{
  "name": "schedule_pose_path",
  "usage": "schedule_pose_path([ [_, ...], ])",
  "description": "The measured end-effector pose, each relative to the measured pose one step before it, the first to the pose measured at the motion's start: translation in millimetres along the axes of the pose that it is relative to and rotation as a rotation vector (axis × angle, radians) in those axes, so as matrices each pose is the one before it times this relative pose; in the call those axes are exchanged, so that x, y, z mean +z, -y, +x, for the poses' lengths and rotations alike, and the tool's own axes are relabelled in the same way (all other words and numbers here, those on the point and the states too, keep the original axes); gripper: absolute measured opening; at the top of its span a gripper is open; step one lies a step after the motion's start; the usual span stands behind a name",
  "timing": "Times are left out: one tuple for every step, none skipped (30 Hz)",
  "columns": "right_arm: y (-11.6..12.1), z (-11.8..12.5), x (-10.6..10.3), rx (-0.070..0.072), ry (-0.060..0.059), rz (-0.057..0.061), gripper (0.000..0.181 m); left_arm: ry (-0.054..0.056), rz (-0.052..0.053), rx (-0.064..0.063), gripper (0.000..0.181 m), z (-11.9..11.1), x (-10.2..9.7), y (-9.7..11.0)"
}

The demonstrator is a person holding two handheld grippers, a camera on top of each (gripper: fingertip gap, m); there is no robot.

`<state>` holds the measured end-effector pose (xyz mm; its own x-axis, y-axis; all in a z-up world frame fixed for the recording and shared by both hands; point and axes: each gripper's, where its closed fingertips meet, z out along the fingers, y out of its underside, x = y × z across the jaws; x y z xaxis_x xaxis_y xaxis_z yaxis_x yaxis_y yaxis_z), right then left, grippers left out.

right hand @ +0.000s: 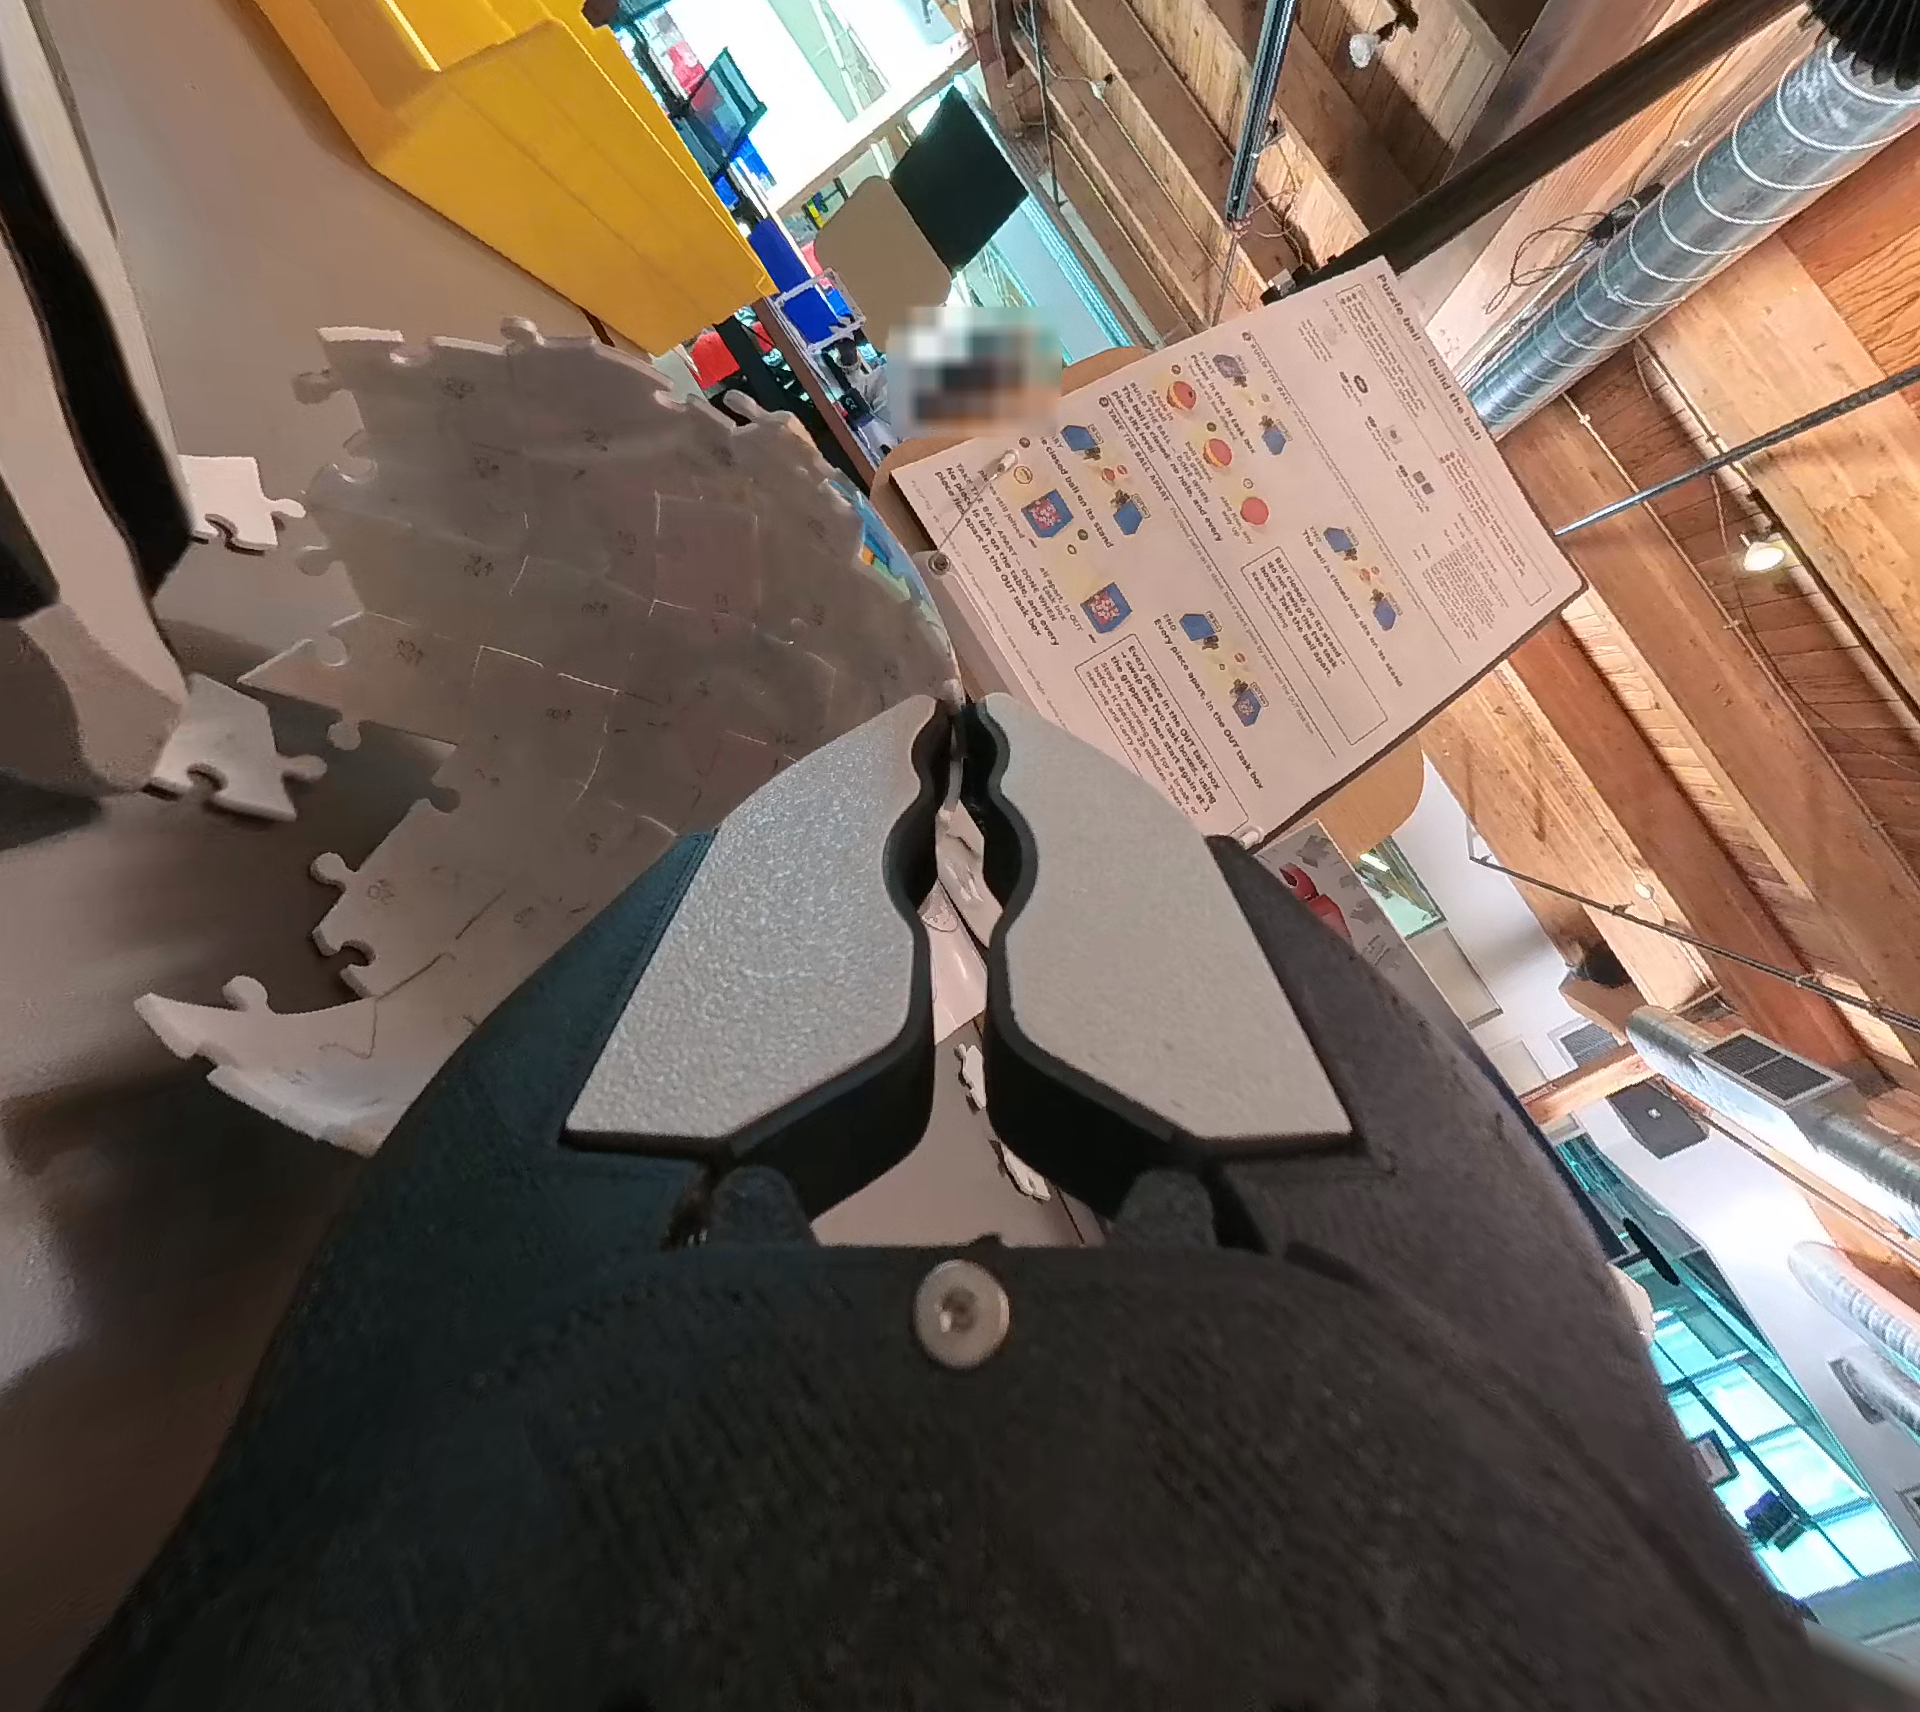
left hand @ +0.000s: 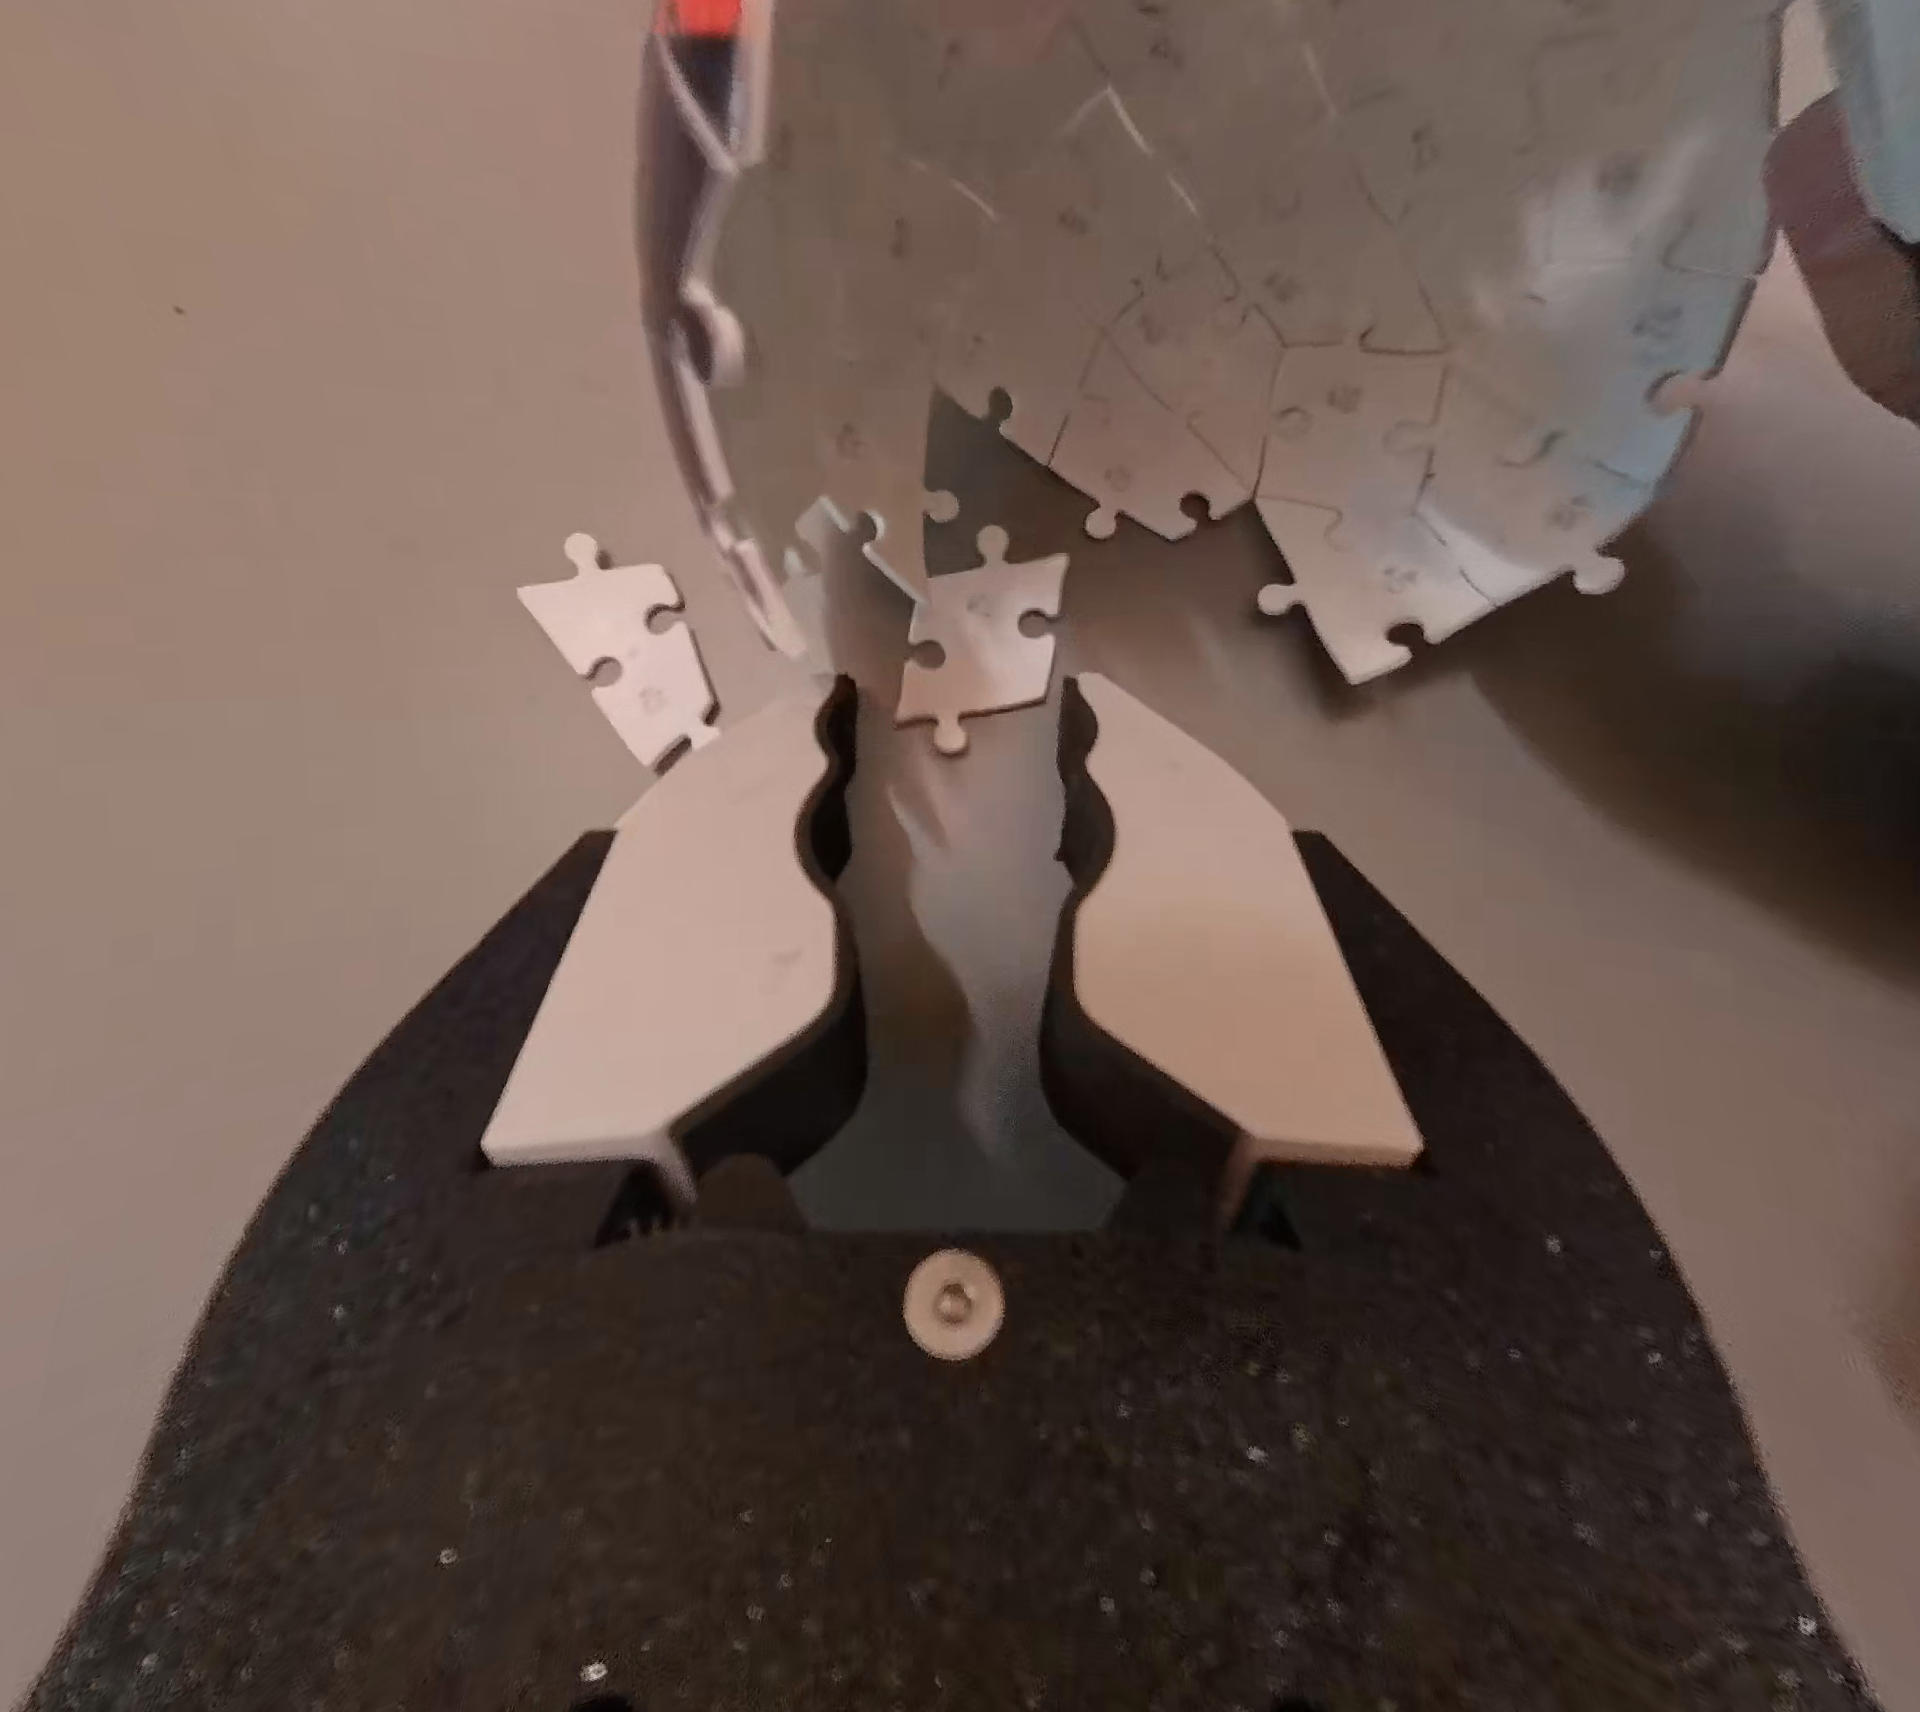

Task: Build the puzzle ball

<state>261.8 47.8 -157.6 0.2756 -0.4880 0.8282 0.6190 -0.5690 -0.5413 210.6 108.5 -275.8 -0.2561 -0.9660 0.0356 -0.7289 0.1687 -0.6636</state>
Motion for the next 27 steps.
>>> schedule_pose_path([
  [-0.03,-0.16,0.04,0.0017,0.0015,0.0003,0.003,0.0084,0.0018,0.0114,0.035,-0.10,1.29,0.41],
  [-0.19,0.02,-0.03,0.0029,0.0011,0.0000,0.003,0.0115,0.0023,0.0150,0.032,-0.64,0.75,0.47],
  [-0.28,0.11,0.05,0.0012,0.0009,0.0002,0.003,0.0006,-0.0016,0.0058,0.030,0.16,0.08,0.00],
  [-0.23,0.09,-0.09,0.0008,-0.0001,-0.0004,0.003,-0.0016,-0.0017,-0.0002,0.030,-0.26,-0.21,-0.32],
  [-0.17,0.09,-0.01,0.0018,0.0011,0.0001,0.003,0.0089,-0.0009,0.0001,0.030,-2.29,-0.42,-0.37],
  [-0.03,0.15,0.06,0.0032,-0.0001,0.0012,0.003,0.0123,-0.0029,0.0026,0.030,-3.04,-0.86,-0.81],
  [-0.15,-0.03,-0.01,0.0003,0.0007,-0.0002,0.003,0.0058,-0.0070,0.0029,0.030,-2.31,-1.22,-1.30],
  [-0.04,-0.07,0.17,-0.0015,0.0002,-0.0003,0.003,0.0005,-0.0086,0.0014,0.030,-1.55,-1.26,-1.44],
  [0.18,0.05,0.12,0.0004,-0.0003,0.0005,0.003,0.0043,-0.0057,-0.0012,0.030,-2.08,-0.94,-1.11],
  [0.15,-0.11,0.08,0.0007,0.0005,0.0012,0.003,0.0078,-0.0039,-0.0029,0.030,-2.51,-0.55,-0.59],
  [0.03,-0.06,0.03,-0.0005,0.0001,0.0006,0.003,-0.0015,-0.0013,-0.0019,0.030,-0.93,-0.08,-0.06],
  [0.04,0.01,0.20,-0.0013,0.0001,-0.0001,0.003,-0.0169,0.0022,-0.0005,0.030,2.10,0.37,0.72],
  [-0.02,0.00,-0.01,0.0004,-0.0002,-0.0001,0.003,-0.0225,0.0035,-0.0002,0.031,3.93,0.57,0.90],
  [0.14,-0.01,0.06,0.0001,0.0007,0.0007,0.003,-0.0183,0.0012,0.0021,0.033,3.80,0.98,0.77],
  [0.14,-0.01,0.04,0.0007,0.0001,0.0015,0.003,-0.0078,0.0026,0.0069,0.036,2.60,1.52,1.09],
  [0.17,-0.04,-0.04,-0.0005,0.0001,0.0017,0.003,0.0026,0.0020,0.0091,0.038,1.04,1.40,1.23],
  [0.11,-0.02,-0.01,-0.0013,0.0003,-0.0001,0.003,0.0049,0.0010,0.0072,0.038,0.24,0.98,1.02],
  [-0.02,0.02,0.04,-0.0014,-0.0004,-0.0002,0.003,-0.0003,0.0002,0.0020,0.037,0.43,0.59,0.85],
  [0.12,-0.02,0.00,-0.0006,-0.0001,0.0000,0.003,0.0011,-0.0037,-0.0066,0.038,-0.30,0.16,0.01],
  [-0.04,0.08,-0.06,0.0000,-0.0002,0.0001,0.003,0.0076,-0.0096,-0.0104,0.039,-1.36,-0.53,-0.59],
  [0.09,-0.02,0.04,0.0006,0.0004,0.0003,0.003,0.0143,-0.0059,-0.0123,0.040,-1.88,-1.47,0.01],
  [-0.18,0.05,0.06,0.0016,0.0001,-0.0004,0.003,0.0066,0.0121,-0.0100,0.040,-0.46,-2.52,2.36],
  [-0.22,0.08,0.15,0.0018,0.0001,-0.0002,0.003,-0.0063,0.0216,-0.0054,0.040,1.88,-2.32,3.72],
  [-0.02,0.03,0.23,0.0000,0.0004,0.0000,0.003,-0.0091,0.0083,-0.0031,0.040,2.51,-0.77,1.96],
  [0.10,-0.23,0.25,-0.0003,0.0008,0.0008,0.003,-0.0047,-0.0108,-0.0001,0.042,1.96,1.19,-0.60],
  [0.27,-0.16,0.04,0.0003,0.0009,0.0016,0.003,0.0050,-0.0157,0.0036,0.043,0.43,2.14,-1.53],
  [0.17,-0.05,0.06,-0.0015,0.0002,0.0000,0.003,0.0144,-0.0146,0.0033,0.043,-1.21,2.42,-1.82],
])
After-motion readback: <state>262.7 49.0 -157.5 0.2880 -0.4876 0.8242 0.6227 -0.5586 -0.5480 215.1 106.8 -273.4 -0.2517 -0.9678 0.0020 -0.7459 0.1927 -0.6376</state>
